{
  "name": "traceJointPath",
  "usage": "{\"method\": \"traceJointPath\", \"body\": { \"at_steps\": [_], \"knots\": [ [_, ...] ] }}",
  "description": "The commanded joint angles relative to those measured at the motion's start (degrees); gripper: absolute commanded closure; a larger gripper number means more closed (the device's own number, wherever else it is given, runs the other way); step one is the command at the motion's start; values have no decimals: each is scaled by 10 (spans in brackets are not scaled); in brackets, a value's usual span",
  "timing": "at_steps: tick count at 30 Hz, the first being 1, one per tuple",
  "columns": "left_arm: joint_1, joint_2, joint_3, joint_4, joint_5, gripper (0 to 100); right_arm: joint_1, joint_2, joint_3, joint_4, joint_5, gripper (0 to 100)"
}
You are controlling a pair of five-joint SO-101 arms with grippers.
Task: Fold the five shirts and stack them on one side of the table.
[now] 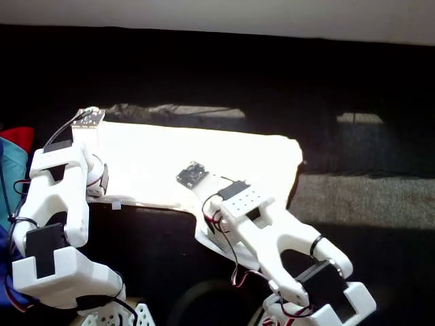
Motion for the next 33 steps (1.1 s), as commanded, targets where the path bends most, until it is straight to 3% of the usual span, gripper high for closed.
{"method": "traceJointPath", "body": {
  "at_steps": [1,8,18,23,33],
  "knots": [
    [9,3,2,-8,-2,990,-46,24,0,-4,1,985],
    [9,3,2,-8,-2,990,-39,14,-1,7,1,986],
    [9,3,2,-9,-2,990,-30,-172,8,86,1,962],
    [9,3,2,-9,-2,990,-30,-166,38,81,1,829],
    [9,3,2,-9,-2,990,-98,-114,42,62,-13,821]
  ]
}}
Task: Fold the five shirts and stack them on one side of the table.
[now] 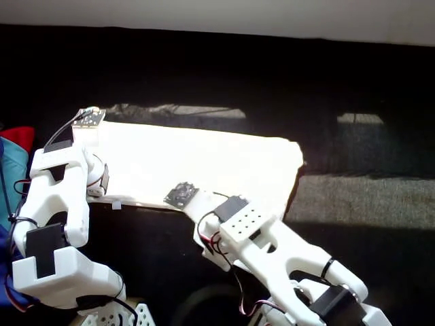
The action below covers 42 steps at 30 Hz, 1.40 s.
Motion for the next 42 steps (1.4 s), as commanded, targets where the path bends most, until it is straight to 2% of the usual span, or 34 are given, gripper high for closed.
{"method": "traceJointPath", "body": {
  "at_steps": [1,15,17,20,23,27,31,36,42],
  "knots": [
    [8,3,2,-9,-2,990,-19,7,1,-28,-28,821],
    [8,3,2,-9,-2,990,-7,161,-4,-112,-48,824],
    [8,3,2,-9,-2,990,8,170,-12,-110,-48,865],
    [8,3,2,-9,-2,990,37,170,-17,-110,-46,998],
    [8,3,2,-9,-2,990,69,167,-20,-109,-45,994],
    [8,3,2,-9,-2,990,93,167,-48,-83,-44,991],
    [8,3,2,-9,-2,990,95,167,-116,-7,-41,991],
    [8,3,2,-9,-2,990,131,172,-221,58,64,991],
    [8,3,2,-9,-2,990,226,180,-330,58,133,991]
  ]
}}
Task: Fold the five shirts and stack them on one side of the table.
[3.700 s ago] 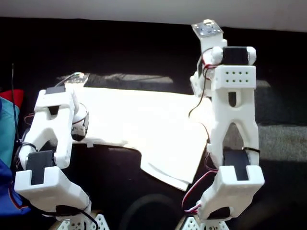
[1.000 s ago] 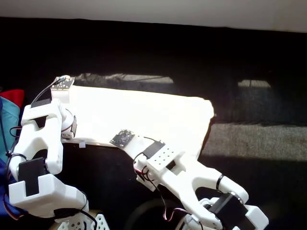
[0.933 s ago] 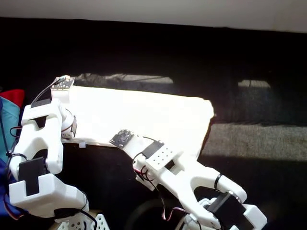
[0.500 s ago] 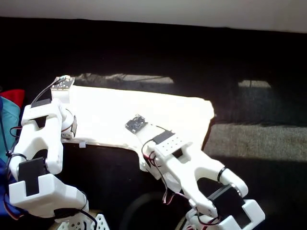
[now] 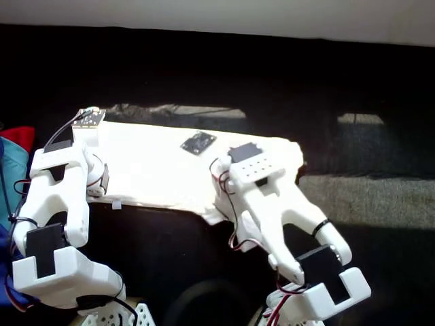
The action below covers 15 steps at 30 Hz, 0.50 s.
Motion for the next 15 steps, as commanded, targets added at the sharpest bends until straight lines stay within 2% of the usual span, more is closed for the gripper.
{"method": "traceJointPath", "body": {
  "at_steps": [1,10,15],
  "knots": [
    [8,3,2,-9,-2,990,45,13,-78,2,45,991],
    [8,3,2,-9,-2,990,71,182,-248,8,51,985],
    [8,3,2,-9,-2,990,72,239,-307,6,17,863]
  ]
}}
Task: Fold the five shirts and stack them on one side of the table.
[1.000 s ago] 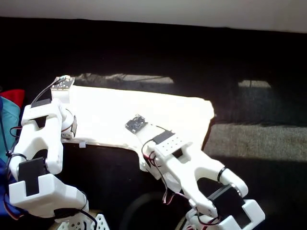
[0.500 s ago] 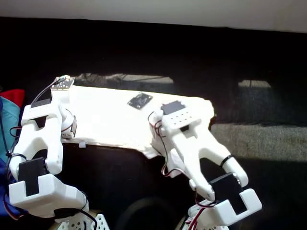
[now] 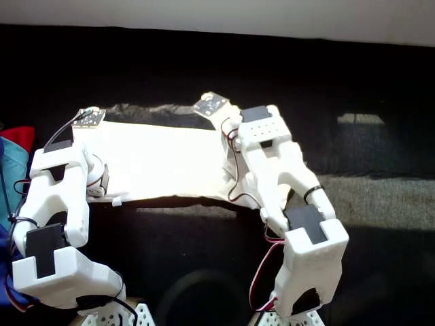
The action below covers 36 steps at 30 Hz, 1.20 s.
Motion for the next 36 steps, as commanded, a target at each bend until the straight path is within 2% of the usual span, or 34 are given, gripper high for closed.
{"method": "traceJointPath", "body": {
  "at_steps": [1,8,13,18,21,30,36],
  "knots": [
    [8,2,2,-9,-2,990,14,23,-59,-6,-31,843],
    [8,2,2,-9,-2,990,41,64,-123,-33,-110,840],
    [8,2,2,-9,-2,990,61,63,-182,3,-168,840],
    [8,2,2,-9,-2,990,61,62,-256,111,-173,858],
    [8,2,2,-9,-2,990,61,62,-313,172,-173,998],
    [8,2,2,-9,-2,990,44,63,-356,269,-171,991],
    [8,2,2,-9,-2,990,15,62,-355,272,-171,991]
  ]
}}
